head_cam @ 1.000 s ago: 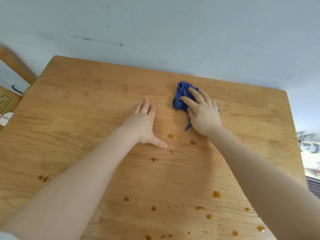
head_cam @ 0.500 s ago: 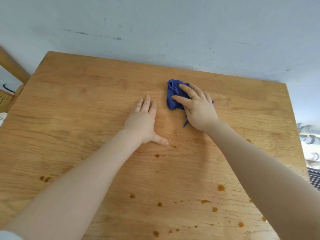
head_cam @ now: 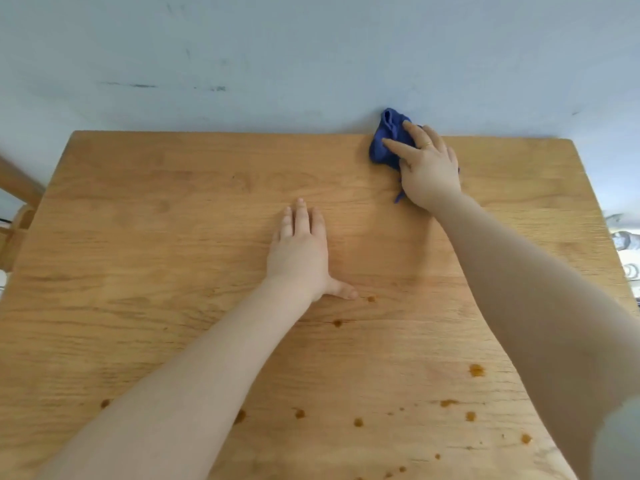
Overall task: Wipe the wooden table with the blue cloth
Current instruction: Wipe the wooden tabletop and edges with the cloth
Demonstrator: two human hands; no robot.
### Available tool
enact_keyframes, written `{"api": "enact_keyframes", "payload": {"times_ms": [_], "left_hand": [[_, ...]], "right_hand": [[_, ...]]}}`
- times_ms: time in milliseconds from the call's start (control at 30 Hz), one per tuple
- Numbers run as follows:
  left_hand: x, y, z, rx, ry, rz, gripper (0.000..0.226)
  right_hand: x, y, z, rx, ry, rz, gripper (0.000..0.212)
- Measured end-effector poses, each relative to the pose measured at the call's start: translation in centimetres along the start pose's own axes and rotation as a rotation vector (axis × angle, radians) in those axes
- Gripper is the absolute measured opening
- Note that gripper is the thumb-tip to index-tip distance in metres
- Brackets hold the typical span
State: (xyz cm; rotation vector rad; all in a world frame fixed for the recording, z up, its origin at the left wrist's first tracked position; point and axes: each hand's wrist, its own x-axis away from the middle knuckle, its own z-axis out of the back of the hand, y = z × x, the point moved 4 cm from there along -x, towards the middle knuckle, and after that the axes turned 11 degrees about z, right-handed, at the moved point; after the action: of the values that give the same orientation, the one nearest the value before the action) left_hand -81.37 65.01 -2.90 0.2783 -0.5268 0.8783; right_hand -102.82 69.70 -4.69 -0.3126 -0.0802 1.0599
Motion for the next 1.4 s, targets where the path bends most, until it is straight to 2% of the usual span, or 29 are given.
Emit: {"api": "enact_keyframes", "payload": {"times_ms": [100,167,267,367,533,633,733,833,900,967,1067,1133,1267,1400], "left_hand": [[0.2,0.1,0.2,0.013,0.002,-0.001,0.141],[0.2,0.1,0.3,0.02,0.003,0.0,0.141],[0.3,0.2,0.3,0.016,0.003,0.008,0.141],[0.2,0.2,0.5,0.017,-0.006,0.011,0.141],[0.4,0.4,0.4,-0.006,-0.017,0.036,0.14],[0.8,1.1,0.8,-0.046,-0.047,0.08,0.142],[0.8,1.4,1.2,-0.051,-0.081,0.103,0.143],[1.2,1.5,1.5,-0.073,-0.093,0.11,0.139],[1.5,2.4,1.6,-0.157,-0.039,0.007,0.127],[1.9,3.9,1.6,-0.159,-0.016,-0.106,0.109],[2.3,6.1,1.8,-0.096,0.041,-0.147,0.092],[2.3,7.3,1.9,-0.151,0.093,-0.174,0.097],[2.2,9.0,0.8,-0.176,-0.03,-0.111,0.13],[2.4,11.0,-0.5,-0.102,-0.054,0.027,0.14]], "right_hand": [[1.4,-0.9,0.0,0.019,0.014,-0.006,0.041],[4.7,-2.0,0.0,-0.01,0.026,0.105,0.042],[8.9,-2.9,0.1,-0.049,-0.085,0.269,0.048],[7.4,-1.8,0.6,-0.012,-0.123,0.334,0.047],[0.6,1.8,0.6,0.077,-0.048,0.115,0.042],[1.5,1.1,0.6,0.055,-0.044,0.085,0.043],[6.4,-0.7,0.8,0.004,-0.04,0.238,0.045],[9.8,-0.3,0.9,-0.023,-0.134,0.419,0.05],[7.6,1.4,1.2,-0.013,-0.081,0.376,0.046],[3.8,3.2,1.1,-0.008,-0.019,0.206,0.042],[0.2,4.9,1.1,0.005,-0.029,0.077,0.043],[0.9,5.3,1.4,0.022,-0.035,0.116,0.042],[7.1,5.3,2.3,0.017,0.008,0.308,0.043],[11.4,5.3,2.7,-0.06,-0.13,0.558,0.048]]}}
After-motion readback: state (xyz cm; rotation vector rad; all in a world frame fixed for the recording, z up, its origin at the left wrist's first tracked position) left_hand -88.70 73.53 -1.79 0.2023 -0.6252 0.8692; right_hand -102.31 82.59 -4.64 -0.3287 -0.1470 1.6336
